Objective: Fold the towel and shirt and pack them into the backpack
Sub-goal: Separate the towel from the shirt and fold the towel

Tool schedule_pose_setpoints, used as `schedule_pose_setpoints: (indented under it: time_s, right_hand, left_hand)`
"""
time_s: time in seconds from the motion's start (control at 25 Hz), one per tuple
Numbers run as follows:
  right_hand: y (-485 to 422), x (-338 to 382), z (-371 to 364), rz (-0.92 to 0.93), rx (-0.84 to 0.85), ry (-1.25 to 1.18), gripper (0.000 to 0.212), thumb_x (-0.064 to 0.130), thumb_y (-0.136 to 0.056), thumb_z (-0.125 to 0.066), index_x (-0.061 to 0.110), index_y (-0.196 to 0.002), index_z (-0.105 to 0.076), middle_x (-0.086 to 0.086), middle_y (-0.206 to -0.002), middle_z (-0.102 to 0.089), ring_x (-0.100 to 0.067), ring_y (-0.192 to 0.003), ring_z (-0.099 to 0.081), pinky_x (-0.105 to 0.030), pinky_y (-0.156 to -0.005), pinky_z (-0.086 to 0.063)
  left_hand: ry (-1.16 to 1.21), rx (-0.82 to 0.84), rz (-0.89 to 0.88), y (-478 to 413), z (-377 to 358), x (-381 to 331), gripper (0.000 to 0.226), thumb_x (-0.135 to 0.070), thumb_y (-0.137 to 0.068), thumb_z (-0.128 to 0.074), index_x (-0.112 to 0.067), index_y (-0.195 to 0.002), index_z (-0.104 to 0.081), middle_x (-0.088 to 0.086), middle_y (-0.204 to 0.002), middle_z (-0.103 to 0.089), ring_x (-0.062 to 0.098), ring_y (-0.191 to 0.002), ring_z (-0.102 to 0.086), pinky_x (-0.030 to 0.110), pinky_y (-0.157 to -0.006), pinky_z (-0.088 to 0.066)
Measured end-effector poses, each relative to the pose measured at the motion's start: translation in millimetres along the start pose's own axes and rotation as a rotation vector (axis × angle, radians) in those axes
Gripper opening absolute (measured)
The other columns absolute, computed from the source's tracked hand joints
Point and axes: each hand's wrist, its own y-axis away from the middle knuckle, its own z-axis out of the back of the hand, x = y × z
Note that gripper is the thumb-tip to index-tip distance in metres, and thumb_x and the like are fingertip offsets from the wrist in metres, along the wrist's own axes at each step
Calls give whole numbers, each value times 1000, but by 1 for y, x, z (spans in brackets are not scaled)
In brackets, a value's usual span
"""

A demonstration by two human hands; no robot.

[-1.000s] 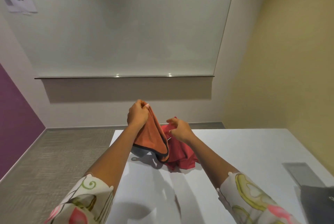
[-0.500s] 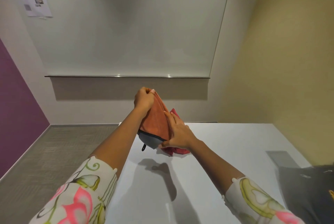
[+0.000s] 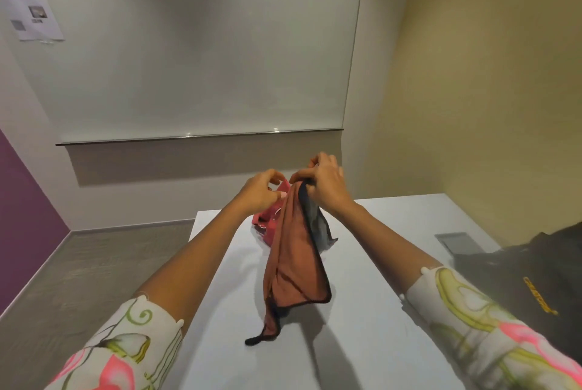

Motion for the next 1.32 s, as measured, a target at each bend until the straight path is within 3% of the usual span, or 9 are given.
schedule_pose_setpoints:
  time_s: [0.12, 0.24, 0.36, 0.52, 0.72, 0.8, 0.92, 1.04, 1.32]
  right_hand:
    - [6, 2, 9, 56, -6, -61, 20, 23, -88, -66, 35, -102, -74, 1, -109, -41, -20, -112, -33, -33, -89, -24]
    - [14, 0, 9, 0, -69, -264, 27, 34, -78, -76, 30, -103, -66, -2, -115, -43, -21, -114, -34, -34, -88, -32]
    - [21, -8, 18, -175, -122, -479, 45, 23, -76, -77, 19, -111, -49, -5, -114, -44, -21, -109, -40, -26, -83, -39]
    - [43, -26, 26, -379, 22, -825, 25, 4, -90, -57, 13, -113, -51, -7, -109, -61, -23, -101, -59, -23, -75, -47]
    - [59, -34, 21, -277, 241, -746, 30, 4, -88, -61, 13, -117, -60, -7, -110, -67, -19, -102, -62, -20, -76, -49]
    - [59, -38, 19, -278, 266, -729, 21, 11, -89, -65, 12, -110, -64, -7, -103, -70, -19, -98, -65, -23, -79, -49]
    - [58, -43, 20, -316, 279, -714, 10, 19, -89, -68, 10, -93, -69, -4, -87, -70, -18, -83, -64, -30, -76, -49]
    - [57, -49, 30, -336, 297, -626, 11, 22, -84, -74, 13, -79, -69, -4, -75, -67, -16, -71, -59, -29, -68, -46]
    - [76, -81, 24, -351, 460, -214, 20, 24, -83, -76, 13, -98, -70, -6, -93, -68, -27, -87, -63, -29, -70, -47]
  left_hand:
    - [69, 64, -125, 8, -5, -19, 64, -14, -84, -72, -24, -141, -44, -1, -132, -54, 19, -107, -56, 28, -82, -50]
    - [173, 100, -208, 10, -10, -30, 71, -15, -80, -76, -32, -141, -44, -7, -118, -61, 15, -103, -61, 26, -86, -52]
    - [219, 119, -198, 10, -20, -34, 70, -16, -83, -70, -40, -142, -43, 0, -122, -65, 20, -105, -64, 38, -92, -55]
    - [135, 55, -191, 10, -29, -38, 58, -20, -86, -68, -40, -137, -49, -2, -129, -60, 25, -115, -57, 43, -95, -52]
    - [79, 115, -263, 16, -29, -47, 83, -14, -86, -65, -61, -141, -23, -1, -133, -53, 22, -93, -54, 48, -82, -58]
    - [70, 141, -285, 18, -29, -50, 71, -14, -87, -63, -57, -137, -36, -7, -121, -56, 20, -92, -56, 45, -84, -58]
    - [-7, 69, -268, 21, -30, -47, 13, -29, -85, -68, -34, -95, -61, -6, -87, -64, 22, -83, -60, 40, -77, -56]
    - [-121, -36, -176, 19, -15, -37, 27, -46, -77, -76, -24, -78, -61, -5, -70, -60, 16, -68, -56, 36, -64, -49]
    - [-209, -253, -93, 23, 17, -19, 30, -50, -78, -75, -24, -77, -59, -9, -68, -58, 12, -66, -56, 24, -55, -41]
